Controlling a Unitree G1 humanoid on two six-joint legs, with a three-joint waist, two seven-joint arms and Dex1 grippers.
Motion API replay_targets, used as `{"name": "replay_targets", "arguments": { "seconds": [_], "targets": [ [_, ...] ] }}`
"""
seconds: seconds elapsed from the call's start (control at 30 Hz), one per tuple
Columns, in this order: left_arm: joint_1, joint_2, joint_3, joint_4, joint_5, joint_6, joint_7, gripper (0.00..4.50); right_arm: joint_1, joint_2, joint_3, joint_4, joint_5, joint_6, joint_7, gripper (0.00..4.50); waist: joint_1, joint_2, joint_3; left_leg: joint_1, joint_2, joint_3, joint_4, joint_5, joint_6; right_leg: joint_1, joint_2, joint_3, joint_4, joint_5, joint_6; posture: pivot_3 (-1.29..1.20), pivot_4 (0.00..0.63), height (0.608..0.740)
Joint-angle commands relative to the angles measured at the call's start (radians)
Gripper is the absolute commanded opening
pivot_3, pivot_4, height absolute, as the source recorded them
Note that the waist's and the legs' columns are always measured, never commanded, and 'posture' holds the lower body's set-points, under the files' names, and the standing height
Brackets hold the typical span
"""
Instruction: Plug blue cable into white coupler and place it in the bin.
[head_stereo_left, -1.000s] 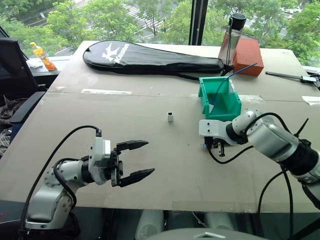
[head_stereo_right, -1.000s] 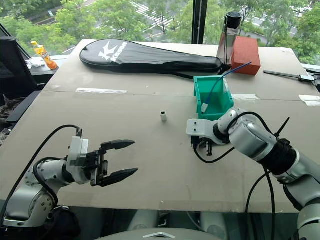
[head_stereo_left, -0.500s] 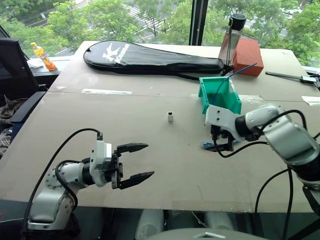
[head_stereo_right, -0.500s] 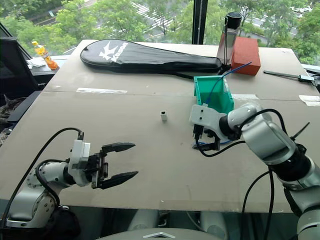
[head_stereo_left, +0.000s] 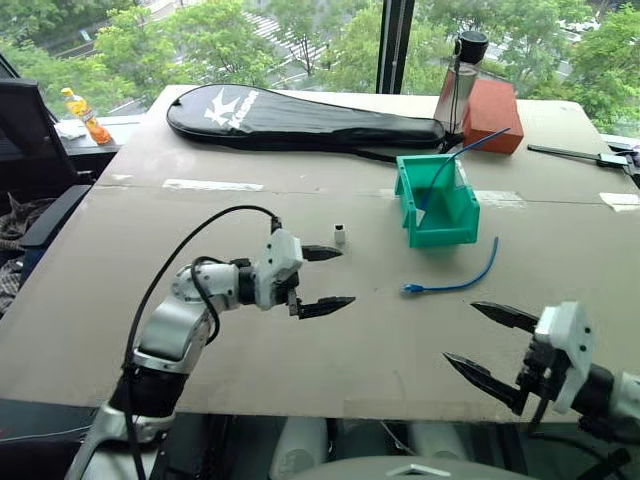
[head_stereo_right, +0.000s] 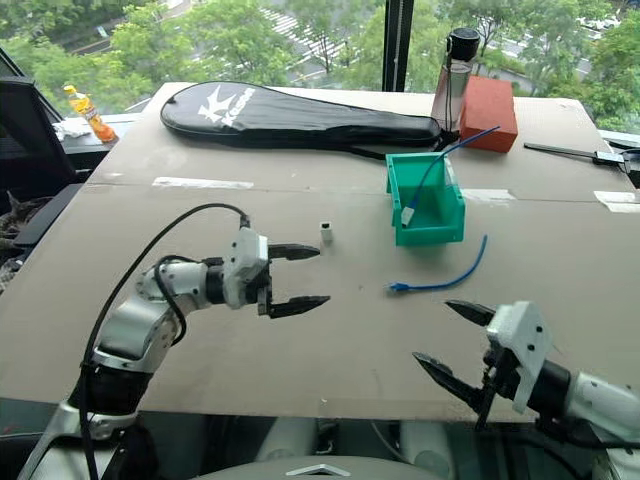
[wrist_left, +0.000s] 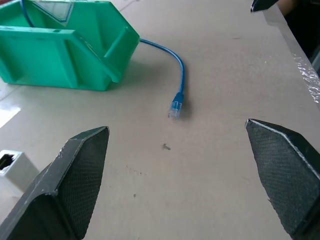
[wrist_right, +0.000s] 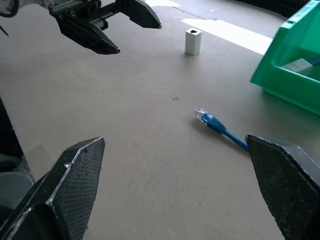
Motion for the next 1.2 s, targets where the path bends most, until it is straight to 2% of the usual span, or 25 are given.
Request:
{"name": "replay_targets", "arguments": {
  "seconds": [0.03,0.17,0.37,0.63,0.7,0.73,0.83,0.97,1.1,1.2],
  "targets": [
    [-0.074,-0.047,-0.076,0.085,0.067,-0.035,-0.02,4.5,0.047,0.002,-0.071,0.045,0.052,-0.16,0.01,4.44,0.004,-0.001,0.0,0.0,0.0,-0.001,0.0,0.0,0.0,0.001,0.0,0.0,0.0,0.0,0.0,0.0,0.15,0.74],
    [-0.149,-0.129,-0.145,0.197,0.138,-0.082,-0.011,4.5,0.081,-0.026,-0.113,0.11,0.092,-0.253,0.024,4.44,0.011,-0.001,0.0,0.0,0.0,0.0,0.0,0.0,0.0,0.0,0.0,0.001,0.0,0.0,0.0,0.0,0.15,0.74],
    [-0.233,-0.235,-0.201,0.295,0.216,-0.085,0.04,4.5,0.124,-0.055,-0.103,0.143,0.101,-0.304,-0.012,4.44,0.017,-0.001,0.0,-0.004,-0.002,-0.002,0.0,0.0,0.0,-0.002,0.0,0.0,-0.002,0.002,-0.004,0.0,0.15,0.74],
    [-0.272,-0.313,-0.249,0.456,0.311,-0.193,0.052,4.5,0.183,-0.05,-0.062,0.126,0.094,-0.349,-0.073,4.44,0.016,-0.001,0.0,-0.004,-0.001,-0.002,0.0,0.0,0.001,-0.002,0.0,0.0,-0.001,0.0,-0.002,0.0,0.15,0.74],
    [-0.284,-0.327,-0.258,0.489,0.327,-0.192,0.051,3.51,0.202,-0.044,-0.06,0.118,0.091,-0.36,-0.092,4.5,0.017,-0.001,0.0,-0.004,-0.001,-0.003,0.0,0.0,0.001,-0.002,0.0,0.0,-0.001,0.0,-0.002,0.0,0.15,0.74],
    [-0.289,-0.331,-0.258,0.495,0.328,-0.182,0.046,2.79,0.211,-0.04,-0.06,0.11,0.091,-0.364,-0.102,4.5,0.017,-0.001,0.0,-0.004,-0.001,-0.003,0.0,0.0,0.001,-0.002,-0.001,0.0,-0.001,0.0,-0.001,0.0,0.15,0.74],
    [-0.291,-0.335,-0.252,0.49,0.321,-0.199,0.024,1.85,0.228,-0.033,-0.041,0.088,0.083,-0.364,-0.139,4.5,0.017,-0.001,-0.001,-0.005,-0.002,-0.003,0.0,-0.001,0.001,-0.002,-0.001,0.0,-0.002,0.0,-0.002,0.0,0.15,0.74],
    [-0.279,-0.323,-0.251,0.465,0.311,-0.205,-0.015,0.01,0.243,-0.02,-0.001,0.054,0.092,-0.344,-0.197,4.5,0.017,-0.001,-0.001,-0.005,-0.001,-0.003,0.0,-0.001,0.001,-0.002,-0.001,-0.001,-0.002,0.001,-0.002,0.0,0.15,0.74],
    [-0.261,-0.321,-0.226,0.433,0.29,-0.213,-0.026,0.01,0.238,-0.014,0.068,0.015,0.131,-0.254,-0.284,4.5,0.016,-0.001,-0.001,-0.005,-0.001,-0.003,0.0,-0.001,0.001,-0.002,-0.002,-0.001,-0.002,0.001,-0.003,0.0,0.15,0.74],
    [-0.253,-0.327,-0.176,0.383,0.229,-0.267,-0.043,0.01,0.201,0.008,0.117,-0.017,0.247,-0.14,-0.402,4.5,0.015,-0.001,0.0,-0.006,-0.001,-0.003,0.0,-0.001,0.001,-0.003,-0.003,-0.001,-0.002,0.002,-0.005,0.0,0.15,0.74]
  ]
}}
